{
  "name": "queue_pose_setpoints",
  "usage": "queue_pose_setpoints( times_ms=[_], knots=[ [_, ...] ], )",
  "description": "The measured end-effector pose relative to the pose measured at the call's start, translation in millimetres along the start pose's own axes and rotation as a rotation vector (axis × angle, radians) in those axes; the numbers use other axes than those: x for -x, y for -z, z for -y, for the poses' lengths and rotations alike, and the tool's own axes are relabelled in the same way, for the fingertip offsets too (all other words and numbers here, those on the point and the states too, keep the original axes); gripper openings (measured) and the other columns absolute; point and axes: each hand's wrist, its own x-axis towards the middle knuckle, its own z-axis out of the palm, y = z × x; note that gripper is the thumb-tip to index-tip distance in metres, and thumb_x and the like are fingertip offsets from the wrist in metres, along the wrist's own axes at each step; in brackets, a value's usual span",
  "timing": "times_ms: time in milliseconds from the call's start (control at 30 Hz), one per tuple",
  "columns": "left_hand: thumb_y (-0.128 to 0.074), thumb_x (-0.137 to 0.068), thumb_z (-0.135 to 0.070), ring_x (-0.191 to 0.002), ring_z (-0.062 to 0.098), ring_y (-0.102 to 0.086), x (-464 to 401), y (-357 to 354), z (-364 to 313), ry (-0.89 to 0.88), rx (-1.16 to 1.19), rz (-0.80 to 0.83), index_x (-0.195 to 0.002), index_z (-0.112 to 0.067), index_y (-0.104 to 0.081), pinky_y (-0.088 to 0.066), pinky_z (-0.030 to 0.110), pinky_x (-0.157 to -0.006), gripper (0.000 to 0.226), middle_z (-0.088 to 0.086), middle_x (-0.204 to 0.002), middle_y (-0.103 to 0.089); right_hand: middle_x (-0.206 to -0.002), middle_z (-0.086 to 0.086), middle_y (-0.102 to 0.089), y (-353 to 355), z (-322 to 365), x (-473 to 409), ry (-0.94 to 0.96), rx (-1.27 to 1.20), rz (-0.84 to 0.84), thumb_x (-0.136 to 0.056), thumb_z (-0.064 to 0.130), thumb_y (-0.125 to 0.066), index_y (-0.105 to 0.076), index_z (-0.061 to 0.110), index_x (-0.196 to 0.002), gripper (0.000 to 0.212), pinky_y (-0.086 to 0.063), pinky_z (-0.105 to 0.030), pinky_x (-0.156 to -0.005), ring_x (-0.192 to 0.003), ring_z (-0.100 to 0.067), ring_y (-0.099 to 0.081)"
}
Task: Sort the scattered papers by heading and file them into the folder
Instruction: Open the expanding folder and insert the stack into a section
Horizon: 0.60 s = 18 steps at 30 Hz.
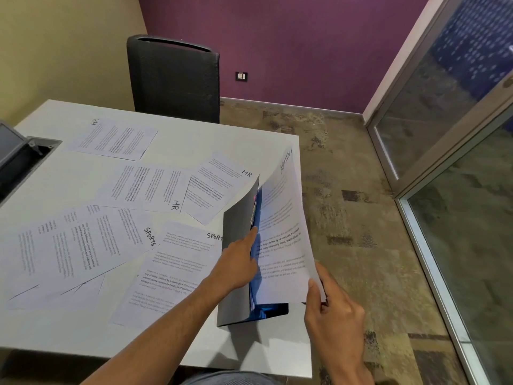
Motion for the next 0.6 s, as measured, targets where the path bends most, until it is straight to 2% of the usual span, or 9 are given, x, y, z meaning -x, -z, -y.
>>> queue_pose_setpoints(
  times_ms=[67,167,300,467,533,600],
  knots=[
    [-0.053,-0.098,-0.015,-0.094,0.018,-0.063,0.8,1.0,0.4,0.004,0.005,0.001,-0.155,-0.024,-0.009,-0.053,0.033,-0.088,0.073,0.009,-0.125,-0.060,-0.083,-0.009,-0.075,1.6,4.6,2.4,0.029,0.016,-0.005,-0.092,0.023,-0.046,-0.066,0.000,-0.122,0.043,-0.051,-0.016,-0.051,-0.051,-0.011,-0.059],
    [-0.054,-0.098,-0.015,-0.092,0.009,-0.056,0.0,0.9,2.3,-0.006,0.010,-0.007,-0.155,-0.023,-0.010,-0.051,0.030,-0.091,0.073,0.006,-0.132,-0.057,-0.076,-0.008,-0.072,4.4,12.5,5.7,0.064,0.012,0.002,-0.091,0.019,-0.047,-0.063,-0.001,-0.127,0.044,-0.048,-0.018,-0.051,-0.047,-0.011,-0.053],
    [-0.052,-0.098,-0.016,-0.106,0.017,-0.060,-0.2,-0.7,5.5,0.005,0.016,-0.006,-0.155,-0.024,-0.008,-0.051,0.033,-0.095,0.072,0.005,-0.136,-0.055,-0.063,-0.001,-0.058,-1.0,15.2,10.4,0.099,0.000,0.072,-0.089,0.009,-0.054,-0.055,0.007,-0.136,0.047,-0.039,-0.022,-0.043,-0.049,-0.013,-0.042],
    [-0.051,-0.098,-0.013,-0.096,0.012,-0.056,1.6,-2.0,6.5,0.006,0.000,-0.012,-0.155,-0.022,-0.008,-0.052,0.029,-0.087,0.072,0.008,-0.131,-0.056,-0.058,0.005,-0.046,-24.2,9.0,0.0,0.065,0.048,0.261,-0.064,-0.021,-0.074,-0.056,0.005,-0.136,0.079,-0.034,-0.022,-0.038,-0.043,-0.009,-0.037],
    [-0.051,-0.099,-0.013,-0.102,0.018,-0.059,1.2,-2.6,6.5,0.004,-0.008,-0.016,-0.155,-0.022,-0.008,-0.052,0.030,-0.088,0.072,0.009,-0.131,-0.056,-0.058,0.008,-0.040,-35.3,6.4,-4.2,0.059,0.087,0.301,-0.056,-0.022,-0.076,-0.057,0.004,-0.135,0.086,-0.031,-0.022,-0.036,-0.044,-0.006,-0.032],
    [-0.050,-0.099,-0.011,-0.107,0.022,-0.059,0.4,-1.4,6.6,0.008,-0.006,-0.027,-0.155,-0.022,-0.009,-0.052,0.033,-0.091,0.071,0.010,-0.132,-0.056,-0.055,0.006,-0.044,-46.8,4.3,-5.0,0.059,0.111,0.321,-0.050,-0.021,-0.079,-0.058,0.003,-0.133,0.089,-0.026,-0.017,-0.037,-0.044,-0.005,-0.030]
  ],
)
